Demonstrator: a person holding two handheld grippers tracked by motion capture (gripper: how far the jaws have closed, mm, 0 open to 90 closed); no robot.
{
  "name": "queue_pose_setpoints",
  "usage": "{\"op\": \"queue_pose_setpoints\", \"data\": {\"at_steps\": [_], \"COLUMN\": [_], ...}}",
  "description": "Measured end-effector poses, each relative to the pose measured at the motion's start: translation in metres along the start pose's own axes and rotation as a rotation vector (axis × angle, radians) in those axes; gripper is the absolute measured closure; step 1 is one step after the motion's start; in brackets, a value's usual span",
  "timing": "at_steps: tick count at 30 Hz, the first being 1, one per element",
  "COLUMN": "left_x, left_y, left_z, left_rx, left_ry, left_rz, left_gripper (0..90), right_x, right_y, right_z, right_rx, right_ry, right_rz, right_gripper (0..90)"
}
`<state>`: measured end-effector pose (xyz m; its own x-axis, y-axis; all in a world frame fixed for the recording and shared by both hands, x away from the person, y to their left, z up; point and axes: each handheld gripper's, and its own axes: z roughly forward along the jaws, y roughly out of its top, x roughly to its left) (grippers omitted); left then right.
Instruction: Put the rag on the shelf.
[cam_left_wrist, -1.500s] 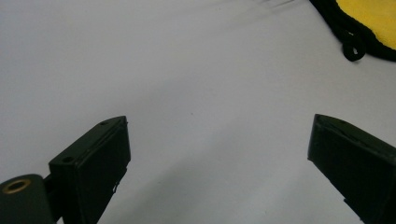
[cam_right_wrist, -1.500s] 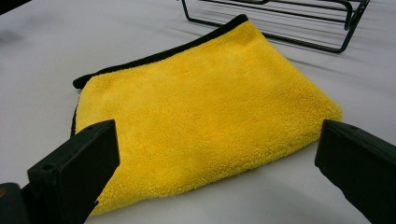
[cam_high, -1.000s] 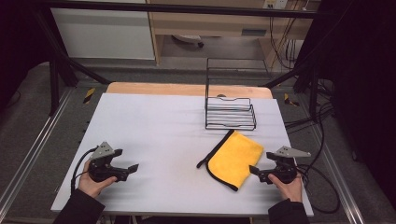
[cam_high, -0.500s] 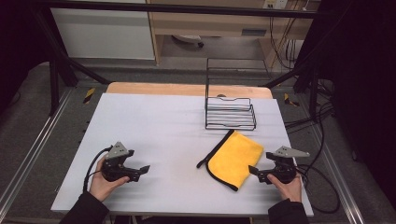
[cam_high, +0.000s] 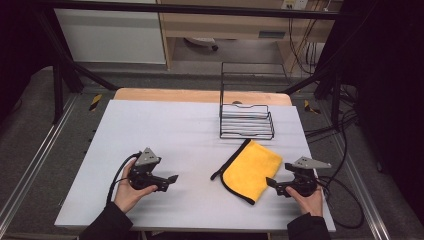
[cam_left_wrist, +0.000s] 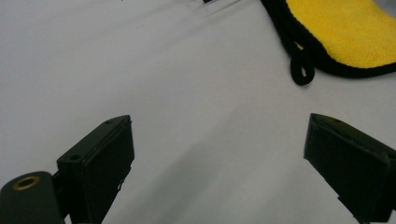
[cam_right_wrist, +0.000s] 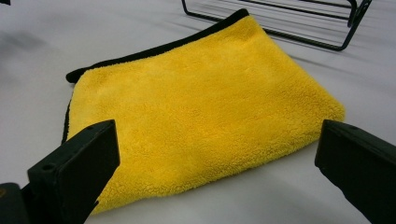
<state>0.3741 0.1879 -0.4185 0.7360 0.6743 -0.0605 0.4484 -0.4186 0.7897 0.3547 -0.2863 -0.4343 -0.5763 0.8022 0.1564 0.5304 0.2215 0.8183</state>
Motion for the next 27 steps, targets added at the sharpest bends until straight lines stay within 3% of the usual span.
{"op": "queue_pose_setpoints", "data": {"at_steps": [16, 22, 27], "left_x": [-0.029, -0.04, -0.051], "left_y": [0.034, 0.047, 0.057], "left_z": [0.035, 0.05, 0.065], "left_rx": [0.01, 0.008, 0.034], "left_ry": [-0.042, -0.057, -0.079], "left_rz": [0.017, 0.001, 0.008], "left_gripper": [10.7, 16.6, 20.8], "right_x": [0.001, 0.001, 0.001], "right_y": [0.0, 0.0, 0.0], "right_z": [0.001, 0.001, 0.001], "right_rx": [0.007, 0.009, 0.007], "right_ry": [-0.003, -0.001, -0.001], "right_rz": [-0.002, -0.001, -0.004], "right_gripper": [0.4, 0.5, 0.4]}}
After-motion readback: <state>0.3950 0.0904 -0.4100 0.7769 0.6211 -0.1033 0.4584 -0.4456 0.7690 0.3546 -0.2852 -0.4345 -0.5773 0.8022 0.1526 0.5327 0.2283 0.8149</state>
